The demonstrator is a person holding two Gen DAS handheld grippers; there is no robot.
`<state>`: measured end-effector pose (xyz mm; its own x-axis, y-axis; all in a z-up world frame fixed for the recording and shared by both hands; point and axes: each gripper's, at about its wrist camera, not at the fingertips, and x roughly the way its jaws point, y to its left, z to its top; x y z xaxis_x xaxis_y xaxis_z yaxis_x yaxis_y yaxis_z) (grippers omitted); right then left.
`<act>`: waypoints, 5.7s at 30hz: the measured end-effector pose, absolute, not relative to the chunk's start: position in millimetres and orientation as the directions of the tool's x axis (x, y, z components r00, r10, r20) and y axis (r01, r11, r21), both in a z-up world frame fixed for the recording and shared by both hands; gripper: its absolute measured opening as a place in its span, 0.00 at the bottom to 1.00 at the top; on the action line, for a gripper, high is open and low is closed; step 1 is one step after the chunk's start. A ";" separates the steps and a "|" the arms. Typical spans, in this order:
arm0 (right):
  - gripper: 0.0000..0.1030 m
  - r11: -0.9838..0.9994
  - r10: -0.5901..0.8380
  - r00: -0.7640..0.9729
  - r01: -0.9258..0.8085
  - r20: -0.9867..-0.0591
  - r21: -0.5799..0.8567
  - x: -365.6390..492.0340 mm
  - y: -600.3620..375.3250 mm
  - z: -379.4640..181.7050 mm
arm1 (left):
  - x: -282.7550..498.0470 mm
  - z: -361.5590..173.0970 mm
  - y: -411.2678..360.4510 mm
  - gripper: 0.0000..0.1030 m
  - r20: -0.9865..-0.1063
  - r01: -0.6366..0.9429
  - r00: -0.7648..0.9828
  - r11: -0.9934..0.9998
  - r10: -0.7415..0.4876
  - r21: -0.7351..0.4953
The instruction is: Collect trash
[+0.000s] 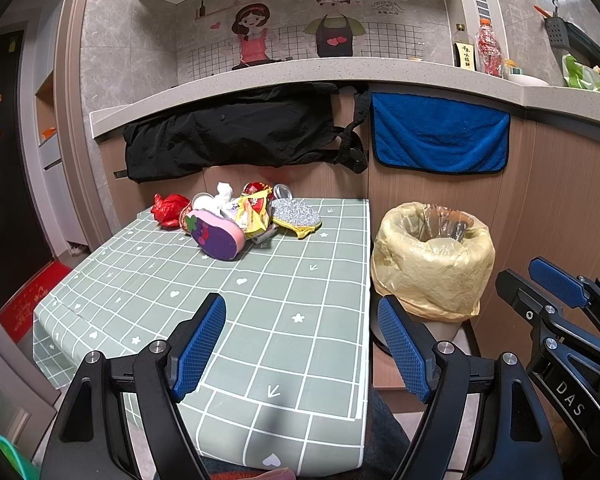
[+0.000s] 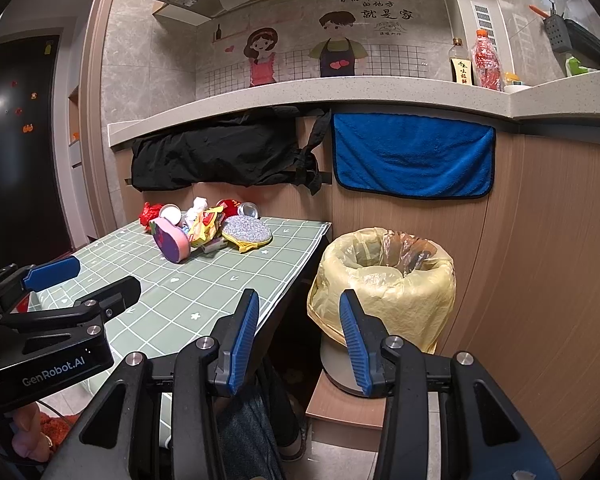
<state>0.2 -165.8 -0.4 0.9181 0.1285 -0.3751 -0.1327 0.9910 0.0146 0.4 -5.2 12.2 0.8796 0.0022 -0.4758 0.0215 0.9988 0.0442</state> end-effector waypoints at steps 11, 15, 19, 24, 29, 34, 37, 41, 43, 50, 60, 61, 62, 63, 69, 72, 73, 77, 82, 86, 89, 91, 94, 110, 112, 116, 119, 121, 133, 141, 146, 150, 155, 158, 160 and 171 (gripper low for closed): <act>0.39 0.991 0.130 0.917 -0.134 -0.376 0.015 0.7 -166.7 -0.8 | -0.1 11.0 -4.7 0.76 -0.476 0.022 0.880 0.999 0.002 0.044; 0.39 0.991 0.129 0.917 -0.133 -0.377 0.016 0.7 -166.1 -0.7 | -0.1 10.8 -4.8 0.76 -0.476 0.022 0.879 0.999 0.002 0.044; 0.39 0.991 0.129 0.917 -0.133 -0.377 0.015 0.6 -166.3 -0.8 | -0.2 10.7 -4.9 0.76 -0.475 0.022 0.880 0.999 0.002 0.044; 0.39 0.991 0.129 0.917 -0.133 -0.377 0.014 1.0 -165.9 -0.9 | 0.3 11.1 -5.0 0.76 -0.478 0.023 0.879 0.999 0.000 0.042; 0.39 0.989 0.143 0.908 -0.148 -0.394 0.018 7.9 -165.1 -4.3 | 3.1 12.1 -0.1 0.76 -0.477 0.027 0.879 0.999 -0.012 0.024; 0.39 0.982 0.161 0.902 -0.189 -0.401 -0.029 32.6 -147.0 2.3 | 17.8 16.8 25.9 0.76 -0.460 0.012 0.888 1.000 -0.011 -0.001; 0.39 0.975 0.185 0.903 -0.218 -0.389 -0.043 52.4 -132.0 15.8 | 38.2 22.2 50.0 0.76 -0.460 0.002 0.888 1.000 -0.004 -0.006; 0.39 0.961 0.249 0.894 -0.275 -0.374 -0.017 91.2 -111.8 44.1 | 66.7 35.5 92.5 0.76 -0.444 -0.044 0.895 0.999 0.043 0.007; 0.39 0.956 0.272 0.890 -0.295 -0.367 -0.006 111.8 -101.6 59.0 | 83.3 44.0 121.2 0.76 -0.438 -0.076 0.896 0.997 0.068 -0.001; 0.39 0.944 0.310 0.888 -0.329 -0.341 0.002 185.0 -58.8 93.3 | 150.2 55.8 226.2 0.74 -0.480 -0.144 0.874 0.984 0.078 -0.102; 0.39 0.932 0.330 0.860 -0.361 -0.390 -0.008 266.0 -13.4 98.3 | 287.6 27.9 323.0 0.70 -0.559 -0.127 0.827 0.952 -0.053 -0.279; 0.39 0.932 0.328 0.859 -0.362 -0.393 -0.012 272.2 -11.1 95.6 | 301.2 21.8 328.1 0.70 -0.563 -0.126 0.825 0.951 -0.057 -0.281; 0.39 0.932 0.327 0.856 -0.363 -0.401 -0.016 279.6 -9.5 92.2 | 318.3 12.9 334.1 0.70 -0.569 -0.127 0.820 0.951 -0.058 -0.281; 0.39 0.931 0.327 0.852 -0.365 -0.409 -0.017 284.4 -8.5 88.6 | 333.1 4.9 339.7 0.70 -0.573 -0.130 0.817 0.950 -0.059 -0.283; 0.39 0.924 0.329 0.808 -0.383 -0.489 -0.012 317.7 -4.5 54.7 | 412.8 -43.2 353.4 0.67 -0.637 -0.180 0.770 0.950 -0.025 -0.255; 0.39 0.918 0.337 0.790 -0.396 -0.512 -0.008 326.2 -1.9 42.6 | 435.4 -58.2 354.4 0.65 -0.664 -0.210 0.748 0.950 0.004 -0.231; 0.39 0.916 0.337 0.786 -0.400 -0.518 -0.011 328.0 -0.7 39.3 | 441.0 -62.0 354.7 0.63 -0.671 -0.212 0.741 0.948 -0.003 -0.239; 0.39 0.903 0.350 0.760 -0.429 -0.547 -0.018 332.4 5.9 28.4 | 446.4 -68.4 355.4 0.54 -0.682 -0.221 0.731 0.932 -0.037 -0.288; 0.39 0.858 0.414 0.694 -0.513 -0.589 -0.002 329.6 24.5 18.1 | 432.4 -63.7 352.2 0.35 -0.680 -0.203 0.729 0.927 -0.072 -0.316; 0.39 0.804 0.479 0.609 -0.594 -0.632 0.037 335.5 53.2 11.6 | 401.4 -48.9 351.6 0.28 -0.657 -0.183 0.751 0.935 -0.065 -0.302; 0.39 0.771 0.494 0.570 -0.637 -0.657 0.026 343.0 79.1 6.6 | 370.3 -37.1 355.5 0.27 -0.635 -0.180 0.768 0.925 -0.080 -0.334; 0.39 0.745 0.511 0.532 -0.665 -0.676 0.040 349.9 99.6 1.8 | 348.0 -28.1 356.0 0.27 -0.619 -0.176 0.782 0.927 -0.073 -0.331; 0.39 0.730 0.519 0.498 -0.681 -0.694 0.057 367.0 126.6 -6.5 | 320.0 -16.6 357.3 0.27 -0.606 -0.175 0.793 0.925 -0.070 -0.336; 0.37 0.761 0.507 0.453 -0.635 -0.733 0.133 398.0 138.3 -28.7 | 269.7 3.3 347.2 0.27 -0.567 -0.168 0.820 0.913 -0.079 -0.371; 0.00 0.765 0.521 0.468 -0.626 -0.714 0.148 394.4 128.8 -17.2 | 267.4 12.0 338.9 0.27 -0.548 -0.156 0.833 0.921 -0.071 -0.356; 0.00 0.781 0.512 0.524 -0.613 -0.681 0.116 384.0 103.7 8.7 | 265.6 27.7 324.0 0.27 -0.513 -0.130 0.855 0.926 -0.077 -0.356; 0.05 0.776 0.531 0.524 -0.617 -0.666 0.134 373.0 86.0 15.3 | 265.1 30.1 321.0 0.27 -0.502 -0.147 0.863 0.923 -0.057 -0.357; 0.06 0.754 0.558 0.494 -0.637 -0.666 0.159 364.4 78.4 14.5 | 264.3 25.8 320.3 0.27 -0.514 -0.159 0.856 0.918 -0.055 -0.363; 0.20 0.607 0.504 0.406 -0.795 -0.762 -0.022 319.3 102.7 -30.4 | 244.8 7.6 320.8 0.27 -0.561 -0.161 0.824 0.914 -0.083 -0.371; 0.30 0.643 0.419 0.501 -0.753 -0.757 -0.142 322.9 107.4 -40.6 | 245.7 -2.9 320.1 0.27 -0.587 -0.158 0.802 0.908 -0.111 -0.388; 0.38 0.684 0.389 0.488 -0.721 -0.781 -0.110 337.6 92.9 -54.3 | 249.3 -11.7 318.5 0.27 -0.605 -0.163 0.785 0.895 -0.137 -0.414; 0.41 0.722 0.409 0.439 -0.692 -0.800 -0.011 353.2 78.4 -61.8 | 250.8 -15.0 311.6 0.27 -0.616 -0.155 0.774 0.900 -0.146 -0.408; 0.38 0.744 0.475 0.378 -0.655 -0.795 0.133 363.5 62.5 -63.7 | 248.7 -11.8 302.1 0.27 -0.616 -0.143 0.776 0.912 -0.139 -0.385; 0.17 0.750 0.526 0.389 -0.632 -0.757 0.196 360.2 49.9 -51.8 | 246.9 -5.5 295.6 0.27 -0.604 -0.137 0.787 0.921 -0.123 -0.365; 0.04 0.754 0.542 0.421 -0.625 -0.727 0.200 354.4 43.9 -38.6 | 245.9 1.1 290.3 0.27 -0.589 -0.125 0.800 0.926 -0.118 -0.356; 0.41 0.663 0.677 0.317 -0.655 -0.665 0.363 335.9 18.2 -33.5 | 249.1 -4.3 274.3 0.27 -0.603 -0.101 0.781 0.919 -0.164 -0.382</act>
